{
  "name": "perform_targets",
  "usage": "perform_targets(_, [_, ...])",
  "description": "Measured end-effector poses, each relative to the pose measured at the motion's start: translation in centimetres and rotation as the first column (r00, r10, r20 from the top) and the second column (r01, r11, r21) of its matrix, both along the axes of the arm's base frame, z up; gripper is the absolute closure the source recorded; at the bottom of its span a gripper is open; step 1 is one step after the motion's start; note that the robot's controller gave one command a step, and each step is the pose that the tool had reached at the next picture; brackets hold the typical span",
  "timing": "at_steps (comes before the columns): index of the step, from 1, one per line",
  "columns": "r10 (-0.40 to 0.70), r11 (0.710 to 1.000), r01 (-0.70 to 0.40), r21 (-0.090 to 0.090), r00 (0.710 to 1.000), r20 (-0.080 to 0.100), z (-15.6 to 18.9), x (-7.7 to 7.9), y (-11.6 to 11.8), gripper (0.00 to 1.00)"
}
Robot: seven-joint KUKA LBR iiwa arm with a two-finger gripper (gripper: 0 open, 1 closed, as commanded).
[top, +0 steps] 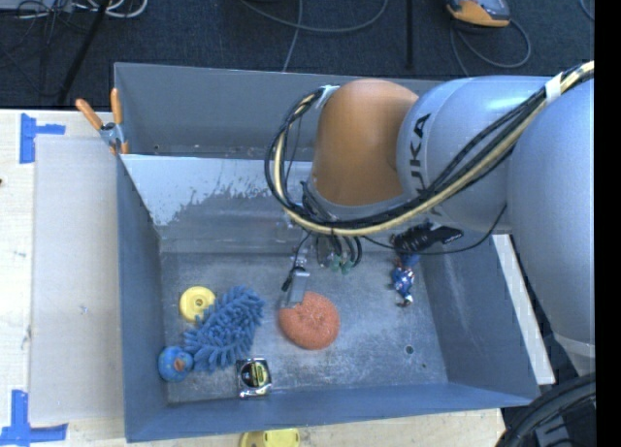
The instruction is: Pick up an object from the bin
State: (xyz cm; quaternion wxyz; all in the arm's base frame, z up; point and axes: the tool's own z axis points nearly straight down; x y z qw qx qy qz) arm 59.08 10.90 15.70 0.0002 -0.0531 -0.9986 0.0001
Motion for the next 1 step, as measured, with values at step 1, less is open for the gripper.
perform_targets(1, [0.014, 1.000, -0.014, 0.001, 1.000, 0.004, -5.07, -4.59, -2.05, 0.00])
